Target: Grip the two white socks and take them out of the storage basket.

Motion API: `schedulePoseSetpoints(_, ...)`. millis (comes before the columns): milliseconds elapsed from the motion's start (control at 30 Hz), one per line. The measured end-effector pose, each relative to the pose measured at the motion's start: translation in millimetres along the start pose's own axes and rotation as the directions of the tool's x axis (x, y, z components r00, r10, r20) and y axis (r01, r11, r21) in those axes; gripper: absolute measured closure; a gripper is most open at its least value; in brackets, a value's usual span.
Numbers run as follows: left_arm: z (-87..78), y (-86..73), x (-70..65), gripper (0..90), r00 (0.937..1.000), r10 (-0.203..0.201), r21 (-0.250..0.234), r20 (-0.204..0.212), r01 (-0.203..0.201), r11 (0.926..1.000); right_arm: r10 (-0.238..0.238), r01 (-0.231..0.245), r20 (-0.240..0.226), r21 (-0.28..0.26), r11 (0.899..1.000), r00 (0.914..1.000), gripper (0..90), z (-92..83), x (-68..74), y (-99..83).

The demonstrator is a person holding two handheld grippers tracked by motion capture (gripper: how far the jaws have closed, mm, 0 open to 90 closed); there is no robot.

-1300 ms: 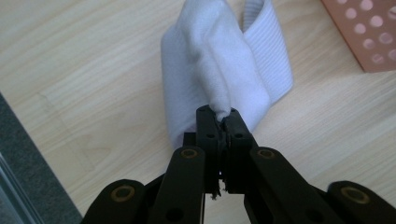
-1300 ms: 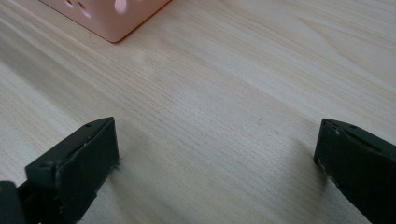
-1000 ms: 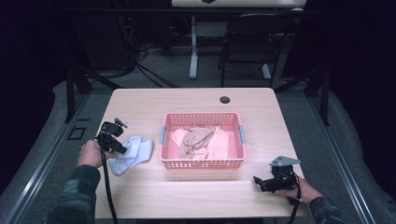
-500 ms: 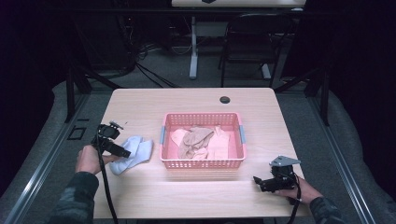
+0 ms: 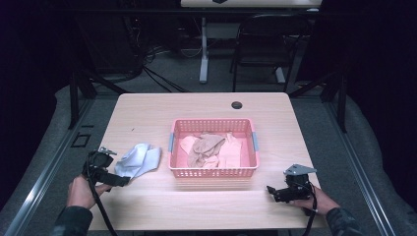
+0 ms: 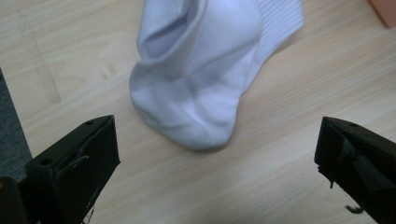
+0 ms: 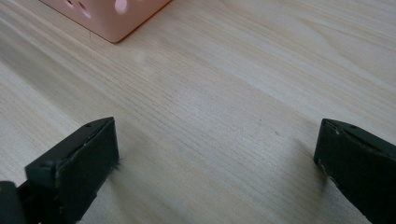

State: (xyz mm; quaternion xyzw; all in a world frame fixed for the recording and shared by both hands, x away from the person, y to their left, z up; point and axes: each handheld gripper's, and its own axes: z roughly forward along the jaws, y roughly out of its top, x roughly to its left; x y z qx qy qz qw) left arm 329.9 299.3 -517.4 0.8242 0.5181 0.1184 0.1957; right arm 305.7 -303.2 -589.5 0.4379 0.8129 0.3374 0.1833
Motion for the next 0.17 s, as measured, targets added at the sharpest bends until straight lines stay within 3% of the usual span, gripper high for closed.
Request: schedulePoseSetpoints(167,11.0,-22.2,-2.5,0.1,0.9991,-0.041,-0.043,-0.003,0.041,0.9982,0.001,-0.001,0.000,0.002,1.000,1.0000,0.0,-0.1,0.0,0.1)
